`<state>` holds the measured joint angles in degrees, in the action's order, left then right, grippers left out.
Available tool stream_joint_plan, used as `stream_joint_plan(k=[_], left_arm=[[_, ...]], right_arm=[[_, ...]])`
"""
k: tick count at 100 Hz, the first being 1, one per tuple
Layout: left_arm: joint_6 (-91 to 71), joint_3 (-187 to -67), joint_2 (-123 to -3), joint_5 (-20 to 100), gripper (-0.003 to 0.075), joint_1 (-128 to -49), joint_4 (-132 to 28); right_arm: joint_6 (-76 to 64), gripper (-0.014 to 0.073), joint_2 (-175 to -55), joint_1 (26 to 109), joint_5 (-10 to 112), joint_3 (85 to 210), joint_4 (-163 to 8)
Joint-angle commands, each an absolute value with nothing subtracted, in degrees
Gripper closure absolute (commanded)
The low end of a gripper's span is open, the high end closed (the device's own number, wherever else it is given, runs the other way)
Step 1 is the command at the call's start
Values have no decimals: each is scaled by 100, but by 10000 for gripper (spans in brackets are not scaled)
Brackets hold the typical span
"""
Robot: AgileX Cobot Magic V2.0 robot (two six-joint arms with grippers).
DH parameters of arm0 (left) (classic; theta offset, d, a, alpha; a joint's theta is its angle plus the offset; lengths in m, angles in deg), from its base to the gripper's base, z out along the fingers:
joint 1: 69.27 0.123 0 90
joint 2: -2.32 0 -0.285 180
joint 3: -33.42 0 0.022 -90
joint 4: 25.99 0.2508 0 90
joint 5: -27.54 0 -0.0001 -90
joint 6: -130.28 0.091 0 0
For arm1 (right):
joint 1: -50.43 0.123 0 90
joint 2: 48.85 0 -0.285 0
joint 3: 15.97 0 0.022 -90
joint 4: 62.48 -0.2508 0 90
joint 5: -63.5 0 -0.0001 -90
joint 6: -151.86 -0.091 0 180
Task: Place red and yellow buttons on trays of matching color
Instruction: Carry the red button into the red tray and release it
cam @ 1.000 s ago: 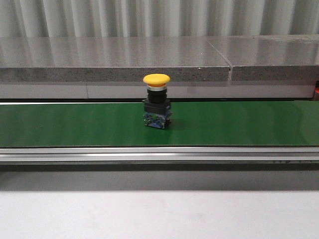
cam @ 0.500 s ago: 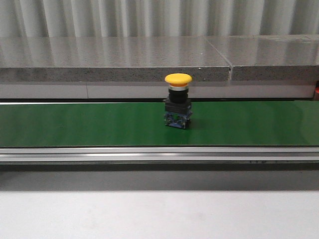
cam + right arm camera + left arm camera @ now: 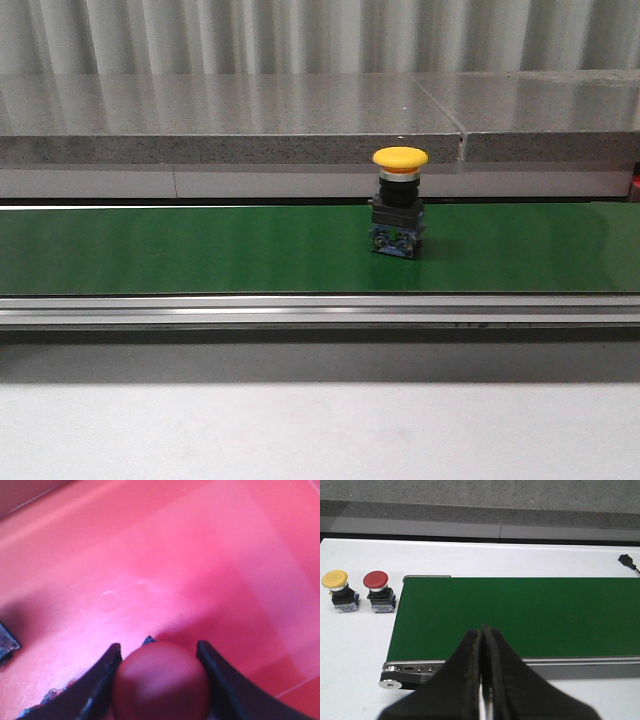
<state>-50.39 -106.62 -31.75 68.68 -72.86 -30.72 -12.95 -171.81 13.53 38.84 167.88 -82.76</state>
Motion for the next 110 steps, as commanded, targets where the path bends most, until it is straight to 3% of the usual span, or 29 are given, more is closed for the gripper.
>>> stream_joint_plan(k=[1, 18, 28, 64, 110], left_arm=[[-5031, -10794, -3200, 6438, 740, -7324, -3136], [-5031, -10794, -3200, 6438, 740, -7324, -3136], [-5031, -10794, -3200, 6438, 740, -7324, -3136], [-5031, -10794, -3200, 6438, 740, -7324, -3136], [-5031, -10794, -3200, 6438, 740, -7324, -3136]], right_arm=[[-1281, 340, -16945, 1326, 4033, 16969, -8314], [-1281, 86, -16952, 1326, 4064, 16969, -8314], [-1281, 13, -16941, 1326, 4076, 16969, -8314], [-1281, 9, -16127, 1326, 4011, 16969, -8314], [-1249, 9, -14405, 1544, 2960, 16714, -8309]])
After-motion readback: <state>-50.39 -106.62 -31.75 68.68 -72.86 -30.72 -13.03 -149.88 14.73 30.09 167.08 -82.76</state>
